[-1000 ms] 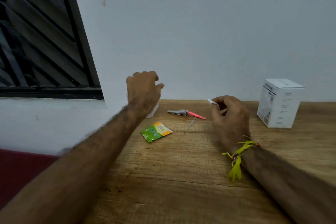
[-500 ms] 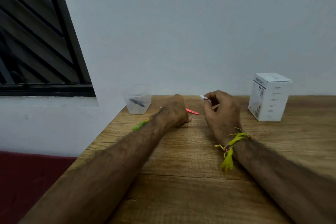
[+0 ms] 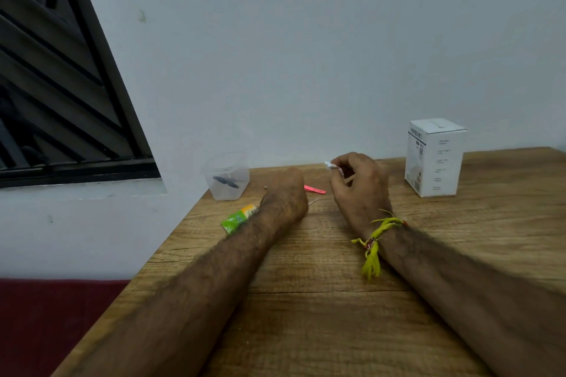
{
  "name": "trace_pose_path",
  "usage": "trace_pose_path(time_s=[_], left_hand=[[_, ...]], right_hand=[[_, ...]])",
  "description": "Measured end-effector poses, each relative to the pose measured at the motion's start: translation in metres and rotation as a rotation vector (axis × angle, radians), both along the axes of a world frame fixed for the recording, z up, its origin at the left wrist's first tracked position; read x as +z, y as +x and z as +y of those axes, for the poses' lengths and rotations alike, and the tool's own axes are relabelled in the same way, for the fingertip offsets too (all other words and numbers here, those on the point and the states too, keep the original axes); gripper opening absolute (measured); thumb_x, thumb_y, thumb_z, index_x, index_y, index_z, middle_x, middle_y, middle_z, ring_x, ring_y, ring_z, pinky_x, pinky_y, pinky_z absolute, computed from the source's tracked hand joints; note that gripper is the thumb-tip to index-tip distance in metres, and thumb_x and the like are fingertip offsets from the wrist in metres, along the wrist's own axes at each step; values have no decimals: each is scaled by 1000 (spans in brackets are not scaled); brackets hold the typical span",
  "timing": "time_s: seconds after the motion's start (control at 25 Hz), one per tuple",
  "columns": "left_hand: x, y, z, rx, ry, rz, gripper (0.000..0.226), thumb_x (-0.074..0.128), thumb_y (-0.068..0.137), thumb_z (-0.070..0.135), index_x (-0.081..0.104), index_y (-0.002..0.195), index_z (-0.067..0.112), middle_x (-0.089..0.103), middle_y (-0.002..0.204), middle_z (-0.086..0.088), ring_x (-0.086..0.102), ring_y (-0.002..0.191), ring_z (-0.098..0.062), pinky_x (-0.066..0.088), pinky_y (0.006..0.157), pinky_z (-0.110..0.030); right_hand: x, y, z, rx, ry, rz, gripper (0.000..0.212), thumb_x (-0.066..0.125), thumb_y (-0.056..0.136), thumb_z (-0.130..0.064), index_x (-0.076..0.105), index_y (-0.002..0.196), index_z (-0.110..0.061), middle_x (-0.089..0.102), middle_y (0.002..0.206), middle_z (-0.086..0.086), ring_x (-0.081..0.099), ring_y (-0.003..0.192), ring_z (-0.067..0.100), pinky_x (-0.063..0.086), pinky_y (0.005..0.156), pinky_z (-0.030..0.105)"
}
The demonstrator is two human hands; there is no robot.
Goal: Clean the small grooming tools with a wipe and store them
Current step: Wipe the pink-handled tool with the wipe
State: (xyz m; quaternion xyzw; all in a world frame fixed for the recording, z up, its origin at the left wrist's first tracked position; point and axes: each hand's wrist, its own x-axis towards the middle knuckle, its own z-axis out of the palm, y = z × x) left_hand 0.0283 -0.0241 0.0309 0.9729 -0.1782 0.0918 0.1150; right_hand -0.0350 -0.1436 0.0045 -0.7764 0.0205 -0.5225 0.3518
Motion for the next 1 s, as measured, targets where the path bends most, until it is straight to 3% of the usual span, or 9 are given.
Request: trace_pose_path(time_s=[0.08,0.24,0.48,0.6,0.72,0.84,1.0], left_hand=[[1,-4,-2,-35,6,25,24,71,87,15,67,111,15,66,117,-4,60,109,-22,50,84,-32],[1,-15,4,-130,43,74,30,62,95,12,58,125,13,59,127,-7,56,116,-23,50,98,-38],[-3,-34,4,-179,106,-81,25,57,93,5,62,117,9,63,120,-10,58,113,-28,50,95,-39],[-2,-31,10,-185,-155,-16,12,56,95,9,67,99,7,68,101,-8,61,101,-25,46,84,-34],[-7,-30,21,-154,-562,202,13,58,94,12,70,88,9,70,79,-4,64,80,-20,51,72,-31],[-13,-39,35,-172,-863,322,9,59,93,6,68,92,7,76,76,-8,68,66,-13,58,67,-31],[-12,-31,40,-293,-1017,420,18,67,81,-6,67,98,-2,76,78,-17,70,67,-17,60,70,-30]], right_hand=[[0,1,-2,-8,21,7,2,69,87,-13,69,86,-12,66,80,-1,60,76,14,52,67,29],[-1,1,2,-2,40,12,3,69,88,-14,69,85,-13,65,81,-2,60,77,15,51,66,31],[-1,2,-3,-8,72,20,3,68,89,-14,70,89,-12,65,82,-1,61,78,15,53,68,31],[3,0,-4,-15,77,31,15,68,90,-14,73,102,-7,68,89,3,62,80,15,55,75,33],[2,-5,-7,3,-2,-4,8,69,88,-11,75,93,-8,67,84,1,62,76,16,56,72,39],[-1,-10,-3,28,-124,-20,5,69,88,-9,73,90,-11,65,86,-2,60,79,13,54,69,39],[3,-8,8,70,-336,-23,11,62,88,-12,71,95,-11,63,90,-2,60,81,14,52,69,36]])
